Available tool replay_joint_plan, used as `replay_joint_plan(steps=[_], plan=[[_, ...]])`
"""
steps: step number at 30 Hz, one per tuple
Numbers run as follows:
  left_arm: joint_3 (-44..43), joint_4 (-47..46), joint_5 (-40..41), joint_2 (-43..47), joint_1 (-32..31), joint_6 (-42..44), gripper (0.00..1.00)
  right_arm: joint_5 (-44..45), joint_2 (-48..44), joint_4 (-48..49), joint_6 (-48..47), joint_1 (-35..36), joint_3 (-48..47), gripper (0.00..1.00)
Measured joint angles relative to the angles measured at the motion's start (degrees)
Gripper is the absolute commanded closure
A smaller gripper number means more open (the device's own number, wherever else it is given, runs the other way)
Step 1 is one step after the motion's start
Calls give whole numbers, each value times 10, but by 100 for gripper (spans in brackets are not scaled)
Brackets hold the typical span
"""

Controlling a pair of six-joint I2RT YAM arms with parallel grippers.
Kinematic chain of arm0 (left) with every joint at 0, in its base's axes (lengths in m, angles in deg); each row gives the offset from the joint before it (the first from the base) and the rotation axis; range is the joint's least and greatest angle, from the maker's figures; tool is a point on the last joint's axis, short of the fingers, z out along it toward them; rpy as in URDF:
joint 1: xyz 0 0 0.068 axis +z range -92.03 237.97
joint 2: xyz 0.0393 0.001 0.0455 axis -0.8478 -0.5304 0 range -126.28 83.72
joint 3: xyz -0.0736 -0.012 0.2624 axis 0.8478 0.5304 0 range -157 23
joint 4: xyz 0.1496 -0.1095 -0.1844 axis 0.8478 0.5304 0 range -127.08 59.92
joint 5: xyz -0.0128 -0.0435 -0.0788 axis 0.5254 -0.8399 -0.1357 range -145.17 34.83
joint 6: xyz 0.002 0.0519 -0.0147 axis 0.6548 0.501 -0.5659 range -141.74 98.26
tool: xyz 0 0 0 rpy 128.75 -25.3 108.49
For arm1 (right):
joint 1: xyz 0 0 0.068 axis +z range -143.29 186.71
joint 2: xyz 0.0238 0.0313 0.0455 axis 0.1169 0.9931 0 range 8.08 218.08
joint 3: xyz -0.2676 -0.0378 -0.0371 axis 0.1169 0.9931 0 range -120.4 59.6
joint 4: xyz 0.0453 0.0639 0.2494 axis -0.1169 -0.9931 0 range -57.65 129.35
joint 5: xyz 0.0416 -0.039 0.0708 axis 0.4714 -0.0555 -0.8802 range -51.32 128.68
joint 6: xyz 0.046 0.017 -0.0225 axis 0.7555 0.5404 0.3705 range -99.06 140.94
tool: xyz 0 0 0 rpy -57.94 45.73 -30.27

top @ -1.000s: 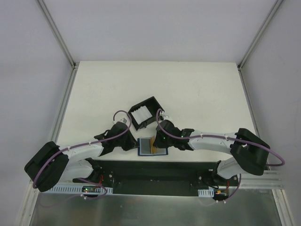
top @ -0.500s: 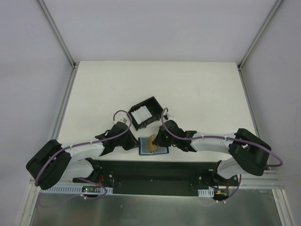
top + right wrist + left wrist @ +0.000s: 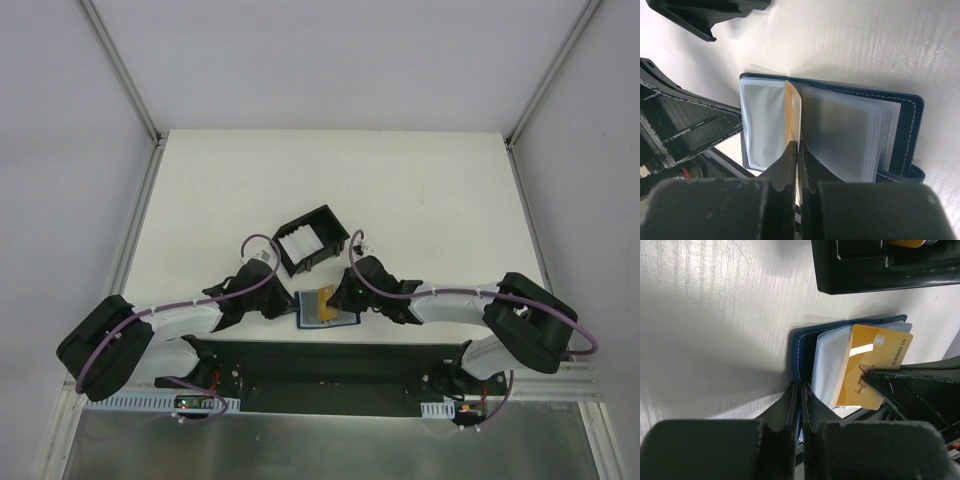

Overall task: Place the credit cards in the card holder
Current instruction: Insert the credit card into the card holder.

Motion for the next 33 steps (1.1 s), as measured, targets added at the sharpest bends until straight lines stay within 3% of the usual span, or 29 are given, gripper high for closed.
replay_joint_plan(steps=[33], plan=[[0,-17,5,-17,1,-24,100,-78,-21,46,1,-28,56,100]])
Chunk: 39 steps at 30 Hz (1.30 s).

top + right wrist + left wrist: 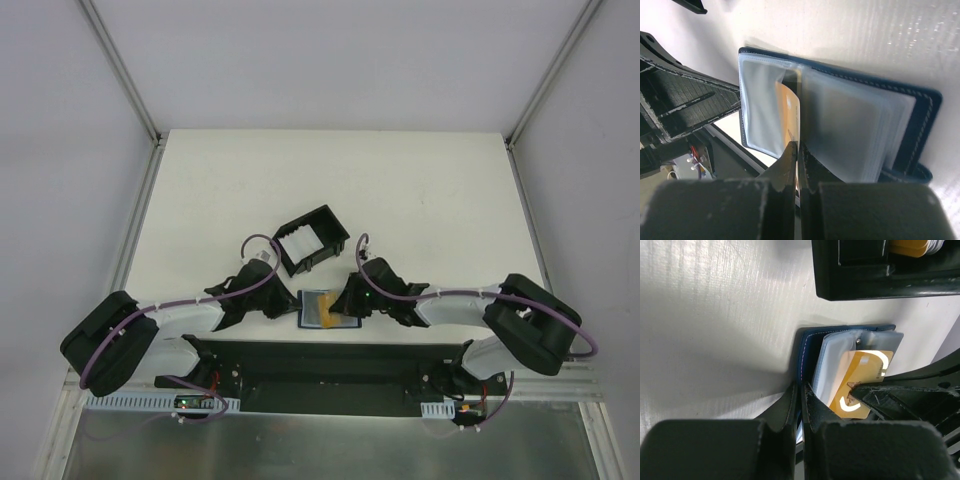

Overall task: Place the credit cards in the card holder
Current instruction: Insert the credit card into the card holder.

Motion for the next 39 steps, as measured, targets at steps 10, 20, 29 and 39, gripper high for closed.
replay_joint_plan(steps=[10,20,29,39], plan=[[0,0,0,1,3,0,100,-23,33,17,4,-6,-13,100],[13,-7,0,13,3,-3,100,-4,20,34,16,-6,5,100],[25,-14,0,24,3,-6,100,4,21,40,13,-12,5,99],[27,-15,0,25,3,-7,100,-14,56,75,20,-15,-2,100]])
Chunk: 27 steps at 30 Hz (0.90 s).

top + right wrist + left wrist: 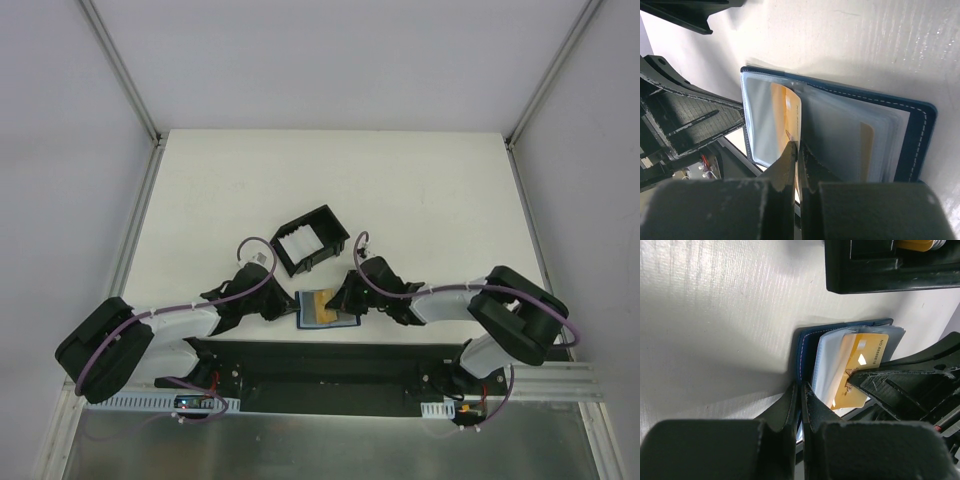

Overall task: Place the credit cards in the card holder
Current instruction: Insert the credit card into the card holder.

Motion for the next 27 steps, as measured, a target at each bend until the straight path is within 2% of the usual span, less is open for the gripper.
replay_joint_plan(steps=[3,7,14,17,19,27], plan=[[0,0,0,0,0,-2,100,-3,7,-1,5,3,-7,99],[0,0,0,0,0,-4,100,1,13,-18,7,10,-22,92],[0,-6,0,-5,0,-4,100,24,5,-72,5,19,-43,70],[0,-12,-1,-9,-1,-6,100,46,-11,-107,-1,25,-51,67],[0,-14,-3,-11,-1,-8,100,60,-21,-136,-7,29,-58,58],[-1,-16,-5,-14,-1,-9,100,132,-37,-264,-38,50,-119,56]])
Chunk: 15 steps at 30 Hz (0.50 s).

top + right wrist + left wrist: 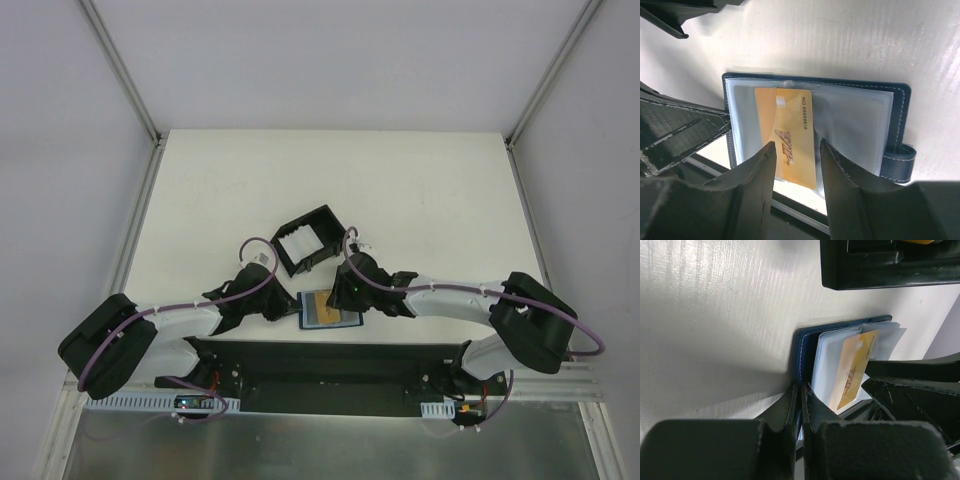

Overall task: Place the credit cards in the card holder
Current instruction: Insert the credit card into the card holder.

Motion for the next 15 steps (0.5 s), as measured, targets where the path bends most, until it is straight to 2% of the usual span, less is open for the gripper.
replay_joint_plan(steps=[5,15], plan=[[0,0,0,0,0,0,100,21,1,-40,-19,9,-19,56],[-2,0,-4,-4,0,0,100,0,38,-24,-55,25,-42,61]])
